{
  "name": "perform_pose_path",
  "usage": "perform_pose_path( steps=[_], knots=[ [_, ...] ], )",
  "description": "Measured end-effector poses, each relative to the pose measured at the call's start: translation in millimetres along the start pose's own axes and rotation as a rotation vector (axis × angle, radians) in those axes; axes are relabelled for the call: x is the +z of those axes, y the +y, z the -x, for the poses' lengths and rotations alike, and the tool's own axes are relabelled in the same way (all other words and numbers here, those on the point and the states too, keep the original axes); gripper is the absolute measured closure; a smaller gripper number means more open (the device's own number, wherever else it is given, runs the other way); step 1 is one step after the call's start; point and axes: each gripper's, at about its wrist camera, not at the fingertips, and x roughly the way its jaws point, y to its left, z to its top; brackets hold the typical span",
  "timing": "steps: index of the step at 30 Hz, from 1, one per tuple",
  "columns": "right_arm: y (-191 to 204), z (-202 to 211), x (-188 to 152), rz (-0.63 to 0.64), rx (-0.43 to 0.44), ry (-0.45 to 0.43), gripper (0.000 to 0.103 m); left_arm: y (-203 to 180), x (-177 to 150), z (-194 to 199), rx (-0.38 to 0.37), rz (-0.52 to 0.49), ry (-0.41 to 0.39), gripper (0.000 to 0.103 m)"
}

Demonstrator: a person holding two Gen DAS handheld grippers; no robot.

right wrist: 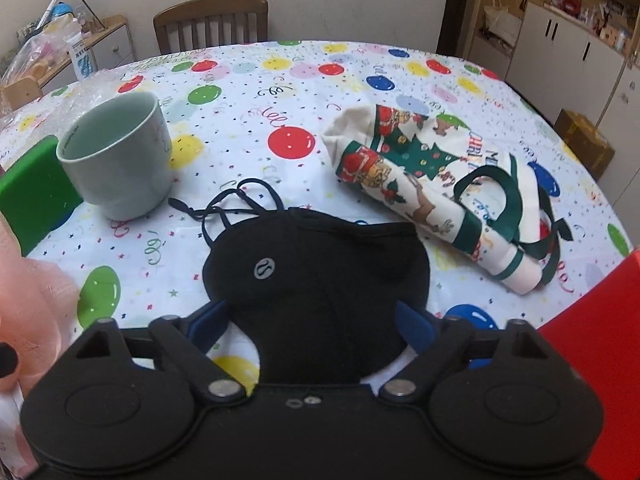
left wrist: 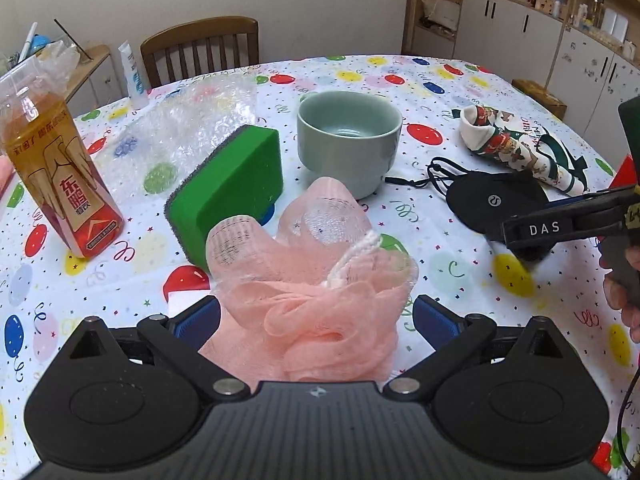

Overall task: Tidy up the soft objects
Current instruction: 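Grasp the black face mask with the right tool while the left tool grasps the pink bath puff, then lift and carry the mask and pink puff with both tools to the box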

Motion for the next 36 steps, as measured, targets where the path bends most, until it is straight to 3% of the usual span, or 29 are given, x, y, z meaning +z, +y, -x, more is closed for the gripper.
perform_pose_path(
  steps=[5,9,13,15,17,19,22,36],
  knots=[
    [4,1,-1,0.008,0.003,-0.004,0.031,2,0,-4,-0.007,0.032,0.005,0.002],
    [8,3,-2,0.029,0.000,-0.014,0.039,2,2,-7,-0.013,0.060,0.021,0.027],
    [12,6,-4,0.045,-0.005,-0.025,0.050,2,3,-5,-0.012,0.072,0.022,0.041],
    [13,9,-4,0.053,-0.006,-0.033,0.059,2,4,-4,-0.014,0.072,0.019,0.046],
    [13,11,-4,0.053,-0.018,-0.039,0.076,1,4,-1,-0.009,0.073,0.015,0.050],
    [10,12,-3,0.051,-0.015,-0.038,0.079,0,5,1,-0.010,0.071,0.008,0.055],
    [7,15,-4,0.053,-0.007,-0.047,0.094,0,6,7,-0.005,0.075,-0.009,0.061],
    [-7,89,-6,0.026,0.087,-0.178,0.095,-3,18,45,-0.043,0.098,-0.052,0.064]
  ],
)
